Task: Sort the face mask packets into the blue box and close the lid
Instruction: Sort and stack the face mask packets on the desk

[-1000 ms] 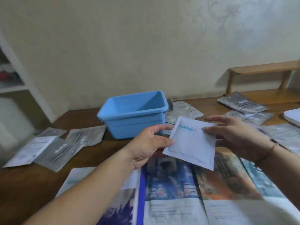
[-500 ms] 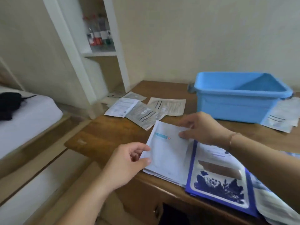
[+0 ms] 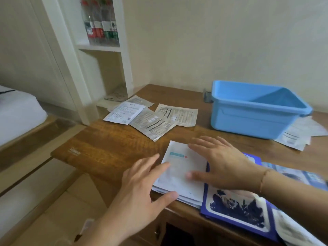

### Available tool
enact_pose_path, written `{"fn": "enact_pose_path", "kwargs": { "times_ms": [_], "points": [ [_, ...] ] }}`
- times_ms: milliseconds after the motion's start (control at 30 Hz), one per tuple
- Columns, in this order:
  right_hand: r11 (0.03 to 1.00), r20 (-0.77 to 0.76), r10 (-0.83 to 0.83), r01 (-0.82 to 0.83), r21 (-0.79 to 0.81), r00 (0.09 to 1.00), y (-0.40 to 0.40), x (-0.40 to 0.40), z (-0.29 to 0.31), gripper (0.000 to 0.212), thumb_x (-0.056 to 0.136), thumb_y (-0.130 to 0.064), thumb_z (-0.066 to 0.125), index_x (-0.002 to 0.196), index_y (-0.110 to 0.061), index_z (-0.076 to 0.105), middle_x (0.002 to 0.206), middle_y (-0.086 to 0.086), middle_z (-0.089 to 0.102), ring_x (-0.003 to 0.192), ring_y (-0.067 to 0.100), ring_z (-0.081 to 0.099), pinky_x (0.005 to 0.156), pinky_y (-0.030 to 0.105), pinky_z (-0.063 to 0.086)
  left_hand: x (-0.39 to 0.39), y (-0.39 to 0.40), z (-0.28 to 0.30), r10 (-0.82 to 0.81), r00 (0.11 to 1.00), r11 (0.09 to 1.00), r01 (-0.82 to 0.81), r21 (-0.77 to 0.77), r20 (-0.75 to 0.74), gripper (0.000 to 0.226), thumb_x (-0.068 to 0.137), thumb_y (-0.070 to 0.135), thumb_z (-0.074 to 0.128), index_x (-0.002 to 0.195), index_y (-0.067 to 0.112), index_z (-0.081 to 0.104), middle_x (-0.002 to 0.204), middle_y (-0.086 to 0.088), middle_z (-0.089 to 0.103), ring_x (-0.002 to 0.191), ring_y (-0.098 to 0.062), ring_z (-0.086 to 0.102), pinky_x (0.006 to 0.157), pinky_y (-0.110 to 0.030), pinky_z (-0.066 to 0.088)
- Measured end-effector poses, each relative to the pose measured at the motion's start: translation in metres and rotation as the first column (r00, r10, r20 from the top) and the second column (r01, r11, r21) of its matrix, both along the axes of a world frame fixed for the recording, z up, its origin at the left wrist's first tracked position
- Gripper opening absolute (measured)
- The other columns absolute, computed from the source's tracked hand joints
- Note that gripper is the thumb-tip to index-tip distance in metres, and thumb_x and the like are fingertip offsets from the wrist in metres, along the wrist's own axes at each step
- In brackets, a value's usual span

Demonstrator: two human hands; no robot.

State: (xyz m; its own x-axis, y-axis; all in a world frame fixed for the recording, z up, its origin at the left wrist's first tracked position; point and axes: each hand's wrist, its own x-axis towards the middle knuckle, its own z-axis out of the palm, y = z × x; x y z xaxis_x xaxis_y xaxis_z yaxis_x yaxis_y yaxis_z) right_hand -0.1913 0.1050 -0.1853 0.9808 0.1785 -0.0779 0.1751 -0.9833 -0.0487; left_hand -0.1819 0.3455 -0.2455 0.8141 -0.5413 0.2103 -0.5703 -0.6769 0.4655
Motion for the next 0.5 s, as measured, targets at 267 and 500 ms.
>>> {"fn": "enact_pose_path", "kwargs": {
  "times_ms": [267,500],
  "points": [
    [0.995,-0.127,0.008,-0.020,-0.093,0.992,0.006,-0.018,-0.013,0.114,0.071,-0.093,0.027,0.155,-0.021,-0.003,0.163,-0.003,-0.006,0.150,0.011,-0.003,0.120,0.047,-0.010,0.010,-0.003,-0.023,0.023,0.997,0.993,-0.014,-0.121,0.071,0.077,0.067,0.094,0.036,0.128,0.051,0.055,0.139,0.037,0.033,0.132,0.019,0.017,0.108,-0.036,0.020],
    [0.994,-0.123,0.021,-0.034,-0.104,0.992,0.006,-0.019,-0.017,0.117,0.071,-0.093,0.028,0.155,-0.020,-0.008,0.163,-0.002,-0.009,0.150,0.012,-0.006,0.119,0.048,-0.012,0.016,-0.007,-0.016,0.048,0.998,0.996,-0.046,-0.078,0.027,0.085,0.055,0.101,0.034,0.120,0.053,0.062,0.135,0.040,0.032,0.132,0.016,0.023,0.104,-0.031,0.017]
  ]
}}
